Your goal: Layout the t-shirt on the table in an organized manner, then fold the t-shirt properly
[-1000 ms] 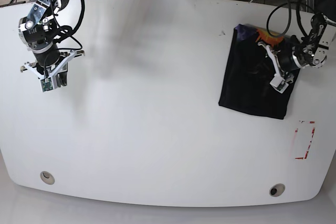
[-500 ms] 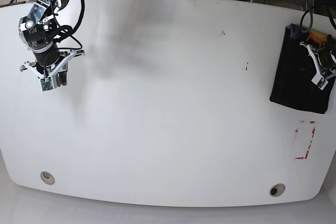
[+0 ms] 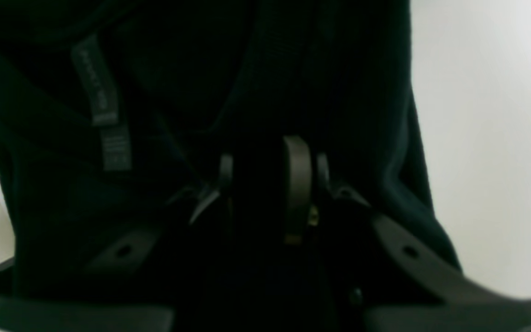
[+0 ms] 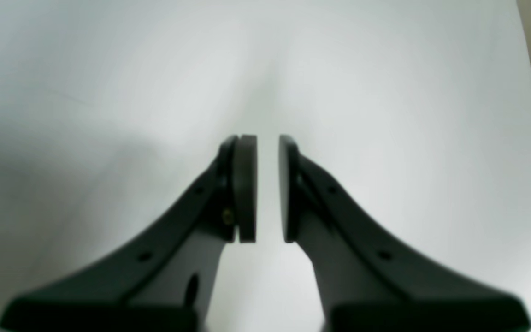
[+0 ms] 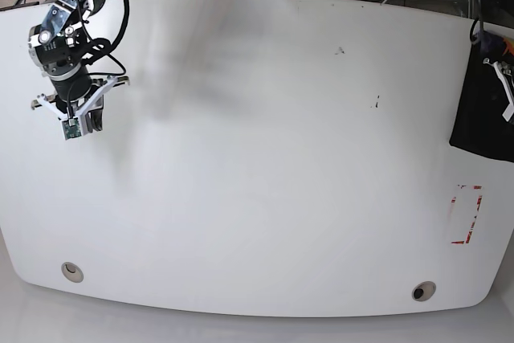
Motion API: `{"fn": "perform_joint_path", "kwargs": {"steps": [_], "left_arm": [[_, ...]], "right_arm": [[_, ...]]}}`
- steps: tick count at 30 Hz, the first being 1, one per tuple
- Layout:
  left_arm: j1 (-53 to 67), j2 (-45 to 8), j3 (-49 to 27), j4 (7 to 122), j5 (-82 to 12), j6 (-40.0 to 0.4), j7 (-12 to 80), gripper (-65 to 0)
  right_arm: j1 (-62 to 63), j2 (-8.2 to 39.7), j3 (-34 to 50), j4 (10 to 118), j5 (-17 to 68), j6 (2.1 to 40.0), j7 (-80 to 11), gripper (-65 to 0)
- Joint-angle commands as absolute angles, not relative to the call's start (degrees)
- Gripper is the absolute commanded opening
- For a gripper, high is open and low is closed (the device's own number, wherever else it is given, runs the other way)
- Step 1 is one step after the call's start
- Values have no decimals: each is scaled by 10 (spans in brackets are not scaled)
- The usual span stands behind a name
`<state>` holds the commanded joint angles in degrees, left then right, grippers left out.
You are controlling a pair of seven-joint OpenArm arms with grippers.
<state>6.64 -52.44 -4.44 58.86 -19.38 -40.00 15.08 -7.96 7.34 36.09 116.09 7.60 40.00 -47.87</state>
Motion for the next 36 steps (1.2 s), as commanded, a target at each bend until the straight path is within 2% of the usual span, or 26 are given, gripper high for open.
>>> {"fn": "perform_joint_path", "kwargs": {"steps": [4,9,15,19,24,28,31,36], "left_arm": [[65,-520,-71,617,-194,-400,151,-531],[51,-490,-110,682,-194,-400,179,-531],[9,-418,-135,781,-175,-400,204,-531],[-11,-342,-141,857,-124,-395,202,-531],[-20,-244,-142,913,-78,-336,201,-531],[-6,-141,-143,964,-23,-297,201,-532],[32,-80,-142,1008,10,-286,195,-533],[122,-7,-139,1061,44,-286,146,-533]], "right_arm": [[-77,73,360,1161,76,400,-479,-569],[-61,73,360,1161,76,400,-477,-569],[-46,75,348,1158,72,400,-475,-566],[-46,78,318,1156,67,400,-459,-568],[-48,72,290,1149,22,400,-396,-569],[-54,43,273,1138,-29,400,-319,-569],[-71,20,273,1138,-55,400,-262,-571],[-125,14,273,1143,-60,400,-194,-571]]}}
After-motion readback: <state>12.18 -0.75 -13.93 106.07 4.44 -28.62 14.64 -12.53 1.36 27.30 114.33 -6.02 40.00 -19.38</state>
